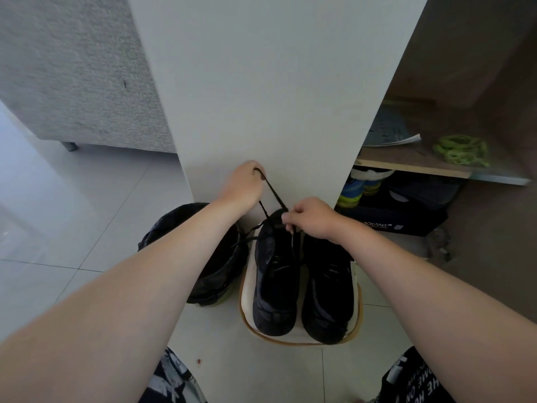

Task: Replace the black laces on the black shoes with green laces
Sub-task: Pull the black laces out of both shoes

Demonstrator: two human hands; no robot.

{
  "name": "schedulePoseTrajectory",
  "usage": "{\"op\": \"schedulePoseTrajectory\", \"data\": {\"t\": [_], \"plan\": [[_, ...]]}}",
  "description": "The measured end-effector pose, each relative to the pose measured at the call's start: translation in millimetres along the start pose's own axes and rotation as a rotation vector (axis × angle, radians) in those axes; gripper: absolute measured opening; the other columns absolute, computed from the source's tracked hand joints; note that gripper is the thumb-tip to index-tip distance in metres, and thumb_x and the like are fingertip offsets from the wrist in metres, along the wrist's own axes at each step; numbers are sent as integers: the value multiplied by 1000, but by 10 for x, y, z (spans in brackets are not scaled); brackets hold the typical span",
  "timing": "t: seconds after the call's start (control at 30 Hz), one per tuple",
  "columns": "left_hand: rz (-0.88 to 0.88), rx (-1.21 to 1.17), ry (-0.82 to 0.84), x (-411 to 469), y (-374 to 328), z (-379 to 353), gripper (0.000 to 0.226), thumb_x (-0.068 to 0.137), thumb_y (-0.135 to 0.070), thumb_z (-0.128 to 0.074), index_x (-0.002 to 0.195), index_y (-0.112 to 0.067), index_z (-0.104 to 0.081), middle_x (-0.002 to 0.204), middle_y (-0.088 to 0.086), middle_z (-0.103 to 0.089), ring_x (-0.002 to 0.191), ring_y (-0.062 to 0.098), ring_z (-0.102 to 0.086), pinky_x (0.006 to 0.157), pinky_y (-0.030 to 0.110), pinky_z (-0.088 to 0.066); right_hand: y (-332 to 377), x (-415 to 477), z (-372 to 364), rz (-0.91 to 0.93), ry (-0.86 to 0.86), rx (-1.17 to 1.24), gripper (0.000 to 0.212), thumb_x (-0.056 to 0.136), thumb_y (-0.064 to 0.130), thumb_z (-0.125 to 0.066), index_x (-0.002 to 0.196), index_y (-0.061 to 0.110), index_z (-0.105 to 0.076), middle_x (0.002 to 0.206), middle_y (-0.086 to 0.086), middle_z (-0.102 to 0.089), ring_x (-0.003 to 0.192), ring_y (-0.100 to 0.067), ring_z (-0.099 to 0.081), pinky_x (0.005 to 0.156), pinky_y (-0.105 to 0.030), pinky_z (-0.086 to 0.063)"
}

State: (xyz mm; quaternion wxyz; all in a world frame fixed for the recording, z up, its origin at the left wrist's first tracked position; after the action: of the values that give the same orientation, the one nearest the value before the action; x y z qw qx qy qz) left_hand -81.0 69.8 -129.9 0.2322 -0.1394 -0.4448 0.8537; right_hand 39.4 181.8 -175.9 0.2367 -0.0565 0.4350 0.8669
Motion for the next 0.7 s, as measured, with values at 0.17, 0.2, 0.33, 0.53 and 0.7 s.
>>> {"op": "schedulePoseTrajectory", "data": {"t": [0.17, 0.2, 0.33, 0.53, 0.7], "plan": [[162, 220, 136, -57, 345, -12, 21, 87, -3, -47, 98, -15, -60, 106, 9, -68, 100, 28, -62, 80, 35, -49, -92, 15, 110, -55, -98, -24, 31, 101, 24, -56, 76, 16, -73, 67, 1, -68, 64, -15, -62, 73, -27, -46], [143, 358, 174, -91, 374, -10, 24, 88, -9, -52, 110, -17, -58, 114, 7, -65, 104, 27, -61, 79, 34, -47, -33, 14, 158, -25, -160, -48, 29, 100, 25, -56, 80, 16, -75, 71, 2, -67, 69, -15, -61, 75, -27, -46], [-180, 702, 125, -206, 69, -5, 90, 79, -27, -73, 150, -32, -19, 142, 3, -42, 109, 30, -61, 73, 35, -44, 264, -33, 257, 142, -335, 78, 28, 100, 24, -55, 87, 17, -78, 63, 5, -64, 61, -6, -57, 71, -27, -48], [-399, 636, 287, -325, -216, -281, 37, 95, -24, -51, 133, -27, -48, 124, 1, -61, 113, 26, -58, 75, 31, -39, 304, -43, 130, 208, -247, 168, 32, 99, 23, -59, 68, 26, -67, 52, -2, -59, 49, -17, -59, 63, -31, -48], [-272, 582, 331, -227, -149, -220, 35, 96, -40, -51, 70, -16, -52, 71, -2, -51, 76, 24, -51, 61, 32, -33, 98, 20, 108, 90, -213, 39, 32, 98, 31, -62, 68, 21, -63, 66, 3, -60, 60, -12, -54, 65, -30, -44]]}}
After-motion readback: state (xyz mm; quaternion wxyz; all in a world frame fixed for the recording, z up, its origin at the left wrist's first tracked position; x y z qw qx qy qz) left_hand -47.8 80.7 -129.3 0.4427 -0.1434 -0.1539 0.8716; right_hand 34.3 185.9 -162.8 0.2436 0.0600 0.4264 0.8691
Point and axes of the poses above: each hand's wrist, its own x-axis towards the middle knuckle, its own z-axis out of the back of the hand, y = z × x, the point moved 7 cm from there along x, towards the middle knuckle
